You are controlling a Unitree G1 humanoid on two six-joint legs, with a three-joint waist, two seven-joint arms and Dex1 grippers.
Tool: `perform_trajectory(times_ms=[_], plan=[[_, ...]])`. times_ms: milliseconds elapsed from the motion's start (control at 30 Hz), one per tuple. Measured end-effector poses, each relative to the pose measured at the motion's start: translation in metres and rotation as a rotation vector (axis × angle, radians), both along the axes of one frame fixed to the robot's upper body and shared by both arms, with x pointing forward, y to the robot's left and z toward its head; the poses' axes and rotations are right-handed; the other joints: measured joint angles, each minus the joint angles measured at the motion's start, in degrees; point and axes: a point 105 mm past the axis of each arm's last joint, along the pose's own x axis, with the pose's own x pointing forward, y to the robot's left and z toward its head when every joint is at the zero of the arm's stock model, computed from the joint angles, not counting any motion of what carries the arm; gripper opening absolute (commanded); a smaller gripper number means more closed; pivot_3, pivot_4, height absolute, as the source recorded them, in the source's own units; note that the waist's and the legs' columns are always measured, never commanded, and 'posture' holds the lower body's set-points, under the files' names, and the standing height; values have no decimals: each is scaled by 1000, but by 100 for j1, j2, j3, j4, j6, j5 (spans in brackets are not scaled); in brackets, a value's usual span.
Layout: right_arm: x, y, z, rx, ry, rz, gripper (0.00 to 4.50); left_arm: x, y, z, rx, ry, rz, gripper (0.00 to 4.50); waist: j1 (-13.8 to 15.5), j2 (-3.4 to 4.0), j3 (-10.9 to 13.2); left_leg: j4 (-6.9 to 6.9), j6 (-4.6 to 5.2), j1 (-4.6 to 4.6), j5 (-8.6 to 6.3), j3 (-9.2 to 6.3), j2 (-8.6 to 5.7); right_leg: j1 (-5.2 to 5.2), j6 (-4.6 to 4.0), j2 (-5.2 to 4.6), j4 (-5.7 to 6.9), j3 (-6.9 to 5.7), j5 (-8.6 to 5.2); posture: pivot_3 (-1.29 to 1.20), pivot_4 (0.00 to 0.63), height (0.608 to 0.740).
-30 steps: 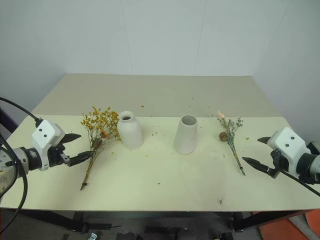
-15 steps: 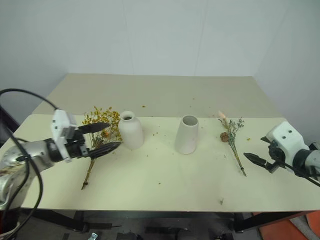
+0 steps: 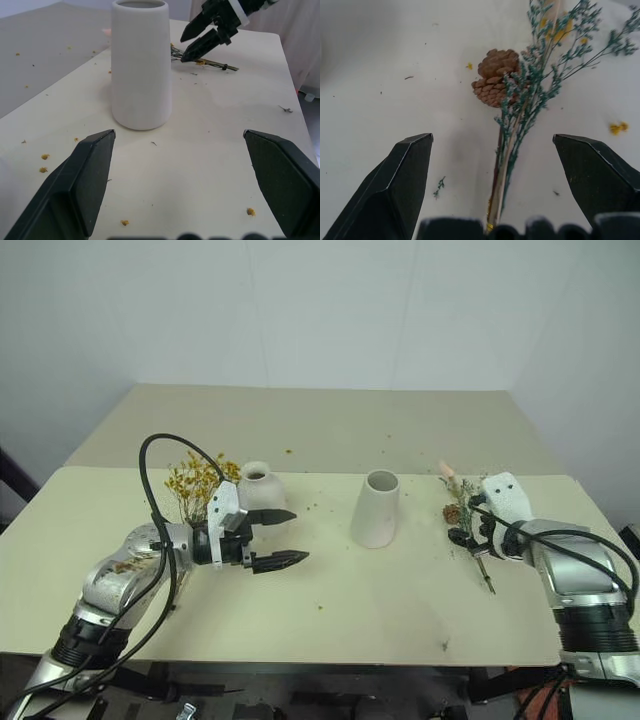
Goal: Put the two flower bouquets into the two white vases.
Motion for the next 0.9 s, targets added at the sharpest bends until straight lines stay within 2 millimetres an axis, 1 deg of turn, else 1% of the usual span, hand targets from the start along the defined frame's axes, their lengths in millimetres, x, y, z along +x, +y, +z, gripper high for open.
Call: perform_trajectory(times_ms=[67, 167, 233, 300, 333, 400, 533, 733, 800, 833, 900], plan=[[2, -2, -4, 8, 15, -22, 4487, 0, -2, 1, -11, -10, -5, 4500, 3, 0, 0, 1, 0, 2, 0, 0, 0, 1, 0, 1, 1, -1, 1, 0, 150, 740], [3, -9, -11, 19, 43, -59, 3949, 0, -2, 2, -13, -12, -1, 4500, -13, 0, 0, 2, 0, 4, 0, 0, 1, 2, -1, 3, 2, 0, 1, 0, 150, 740], [4, -15, -16, 19, 61, -91, 3302, 0, -1, 2, -14, -13, 3, 4500, -23, 0, 0, 1, 0, 5, 0, 0, 2, 2, -1, 3, 2, 0, 1, 0, 150, 740], [5, -18, -21, 23, 76, -110, 2514, 0, -1, 2, -15, -15, 8, 4500, -38, 0, 0, 1, 0, 5, 0, 1, 2, 2, -1, 3, 2, 1, 1, 0, 150, 740], [6, -18, -20, 30, 76, -111, 2223, 0, -1, 3, -15, -18, 8, 4500, -47, 0, 0, 1, 0, 6, 0, 2, 2, 2, -1, 3, 3, 3, 2, 0, 150, 740], [9, -18, -19, 38, 75, -116, 1429, -1, -2, 4, -16, -27, 8, 4500, -49, 0, 0, 2, 0, 9, 0, 2, 2, 4, -1, 4, 4, 3, 2, 0, 150, 740], [10, -18, -20, 47, 76, -116, 12, -1, -1, 5, -14, -34, 14, 4500, -41, 0, 0, 2, 0, 7, 0, 2, 2, 5, -1, 4, 1, 3, 2, 0, 150, 740], [12, -16, -20, 49, 69, -111, 12, -2, 2, 5, -6, -37, 21, 4500, -44, 0, 0, 1, 0, 9, 0, 2, 2, 5, 0, 4, 3, 3, 2, 0, 150, 740], [13, -15, -16, 30, 47, -107, 12, -2, 3, 5, -3, -37, 24, 4500, -44, 1, 0, 1, 0, 8, 0, 2, 3, 5, 0, 4, 2, 3, 2, 0, 150, 740], [15, -15, -12, 4, 4, -98, 12, -2, 3, 5, -3, -38, 26, 4500, -43, 1, 0, 1, 0, 6, 0, 1, 3, 4, 0, 4, 1, 2, 2, 0, 150, 740], [20, -9, 6, -47, -160, -71, 12, -1, 4, 6, -2, -41, 32, 4500, -46, 1, 0, 0, 0, 3, 0, 1, 4, 1, 0, 5, 0, 2, 2, 0, 150, 740]])
